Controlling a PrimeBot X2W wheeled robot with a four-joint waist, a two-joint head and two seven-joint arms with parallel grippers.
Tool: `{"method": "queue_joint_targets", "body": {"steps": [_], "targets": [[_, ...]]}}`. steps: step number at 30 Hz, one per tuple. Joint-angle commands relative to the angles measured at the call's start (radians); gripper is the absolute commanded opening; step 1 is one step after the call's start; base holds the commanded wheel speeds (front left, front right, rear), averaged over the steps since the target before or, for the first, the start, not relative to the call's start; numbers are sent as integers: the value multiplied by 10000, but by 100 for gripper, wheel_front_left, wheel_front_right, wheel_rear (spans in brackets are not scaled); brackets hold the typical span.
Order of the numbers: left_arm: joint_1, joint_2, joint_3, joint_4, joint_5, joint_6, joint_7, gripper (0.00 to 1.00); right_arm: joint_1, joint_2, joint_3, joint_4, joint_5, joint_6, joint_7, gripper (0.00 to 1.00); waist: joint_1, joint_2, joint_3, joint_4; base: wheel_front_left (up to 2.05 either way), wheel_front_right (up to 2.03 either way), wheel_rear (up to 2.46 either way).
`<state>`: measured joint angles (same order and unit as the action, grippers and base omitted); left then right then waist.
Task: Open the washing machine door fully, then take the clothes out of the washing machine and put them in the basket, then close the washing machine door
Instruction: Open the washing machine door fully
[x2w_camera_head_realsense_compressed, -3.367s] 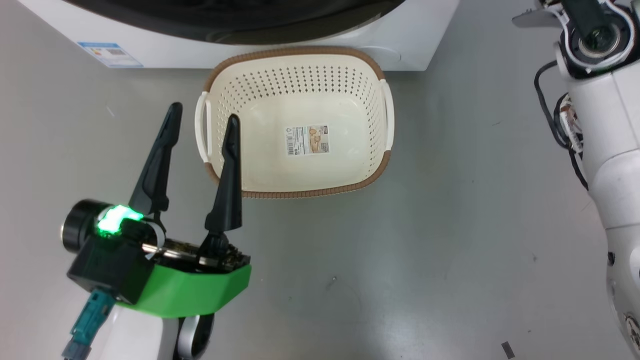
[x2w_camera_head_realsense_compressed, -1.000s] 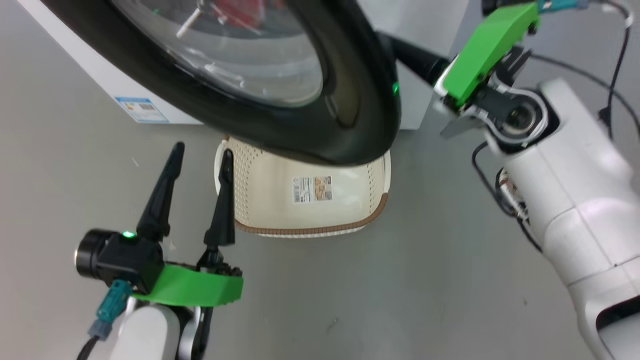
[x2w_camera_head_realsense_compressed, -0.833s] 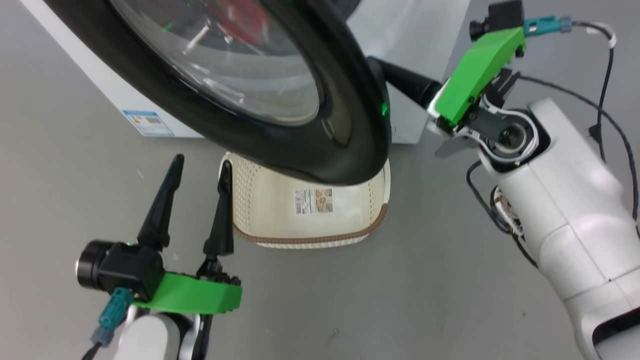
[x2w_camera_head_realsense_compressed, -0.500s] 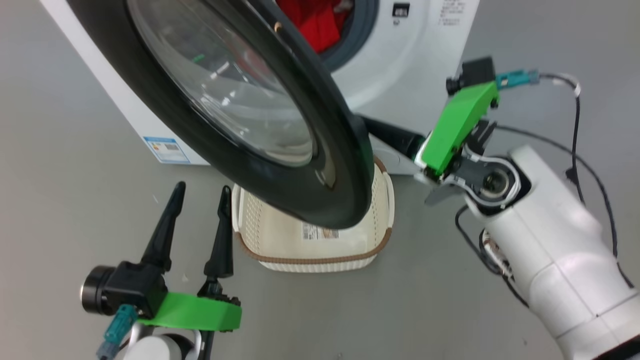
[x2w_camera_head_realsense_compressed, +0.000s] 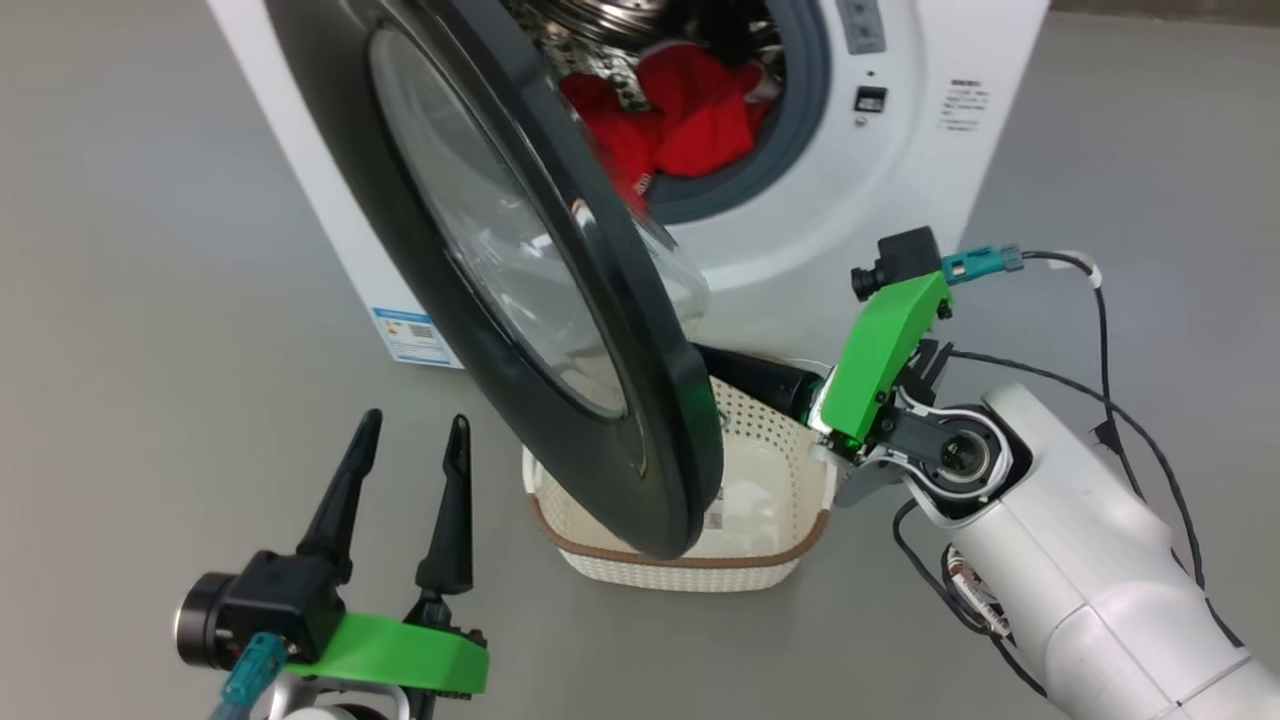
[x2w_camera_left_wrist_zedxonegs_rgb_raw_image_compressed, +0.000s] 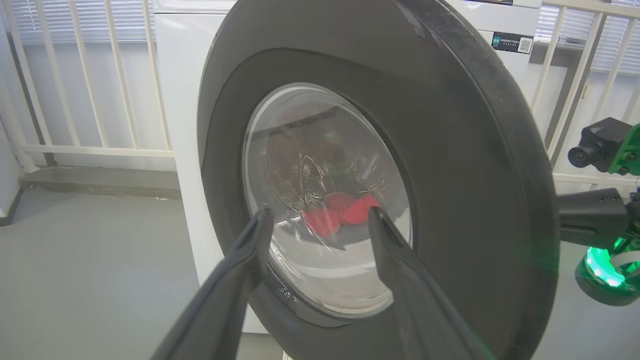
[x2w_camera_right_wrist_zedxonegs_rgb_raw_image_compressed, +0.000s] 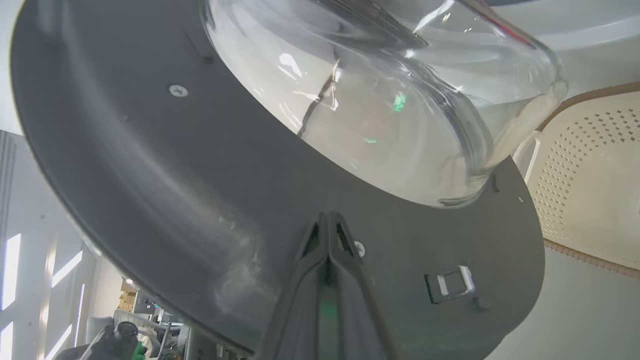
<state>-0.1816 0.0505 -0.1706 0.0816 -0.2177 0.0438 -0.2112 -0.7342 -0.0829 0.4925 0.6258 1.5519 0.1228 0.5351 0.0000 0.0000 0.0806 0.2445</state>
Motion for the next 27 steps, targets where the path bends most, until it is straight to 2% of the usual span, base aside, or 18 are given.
{"method": "queue_joint_targets", "body": {"steps": [1, 27], "targets": [[-66, 187, 260, -303, -109, 96, 47, 100, 125, 310, 101, -410, 118, 79, 39, 0, 0, 0, -188, 345, 0, 0, 0], [43, 190, 107, -233, -431, 274, 100, 100, 631, 324, 848, -1137, 591, 79, 414, 0, 0, 0, -260, 1860, 0, 0, 0]]}}
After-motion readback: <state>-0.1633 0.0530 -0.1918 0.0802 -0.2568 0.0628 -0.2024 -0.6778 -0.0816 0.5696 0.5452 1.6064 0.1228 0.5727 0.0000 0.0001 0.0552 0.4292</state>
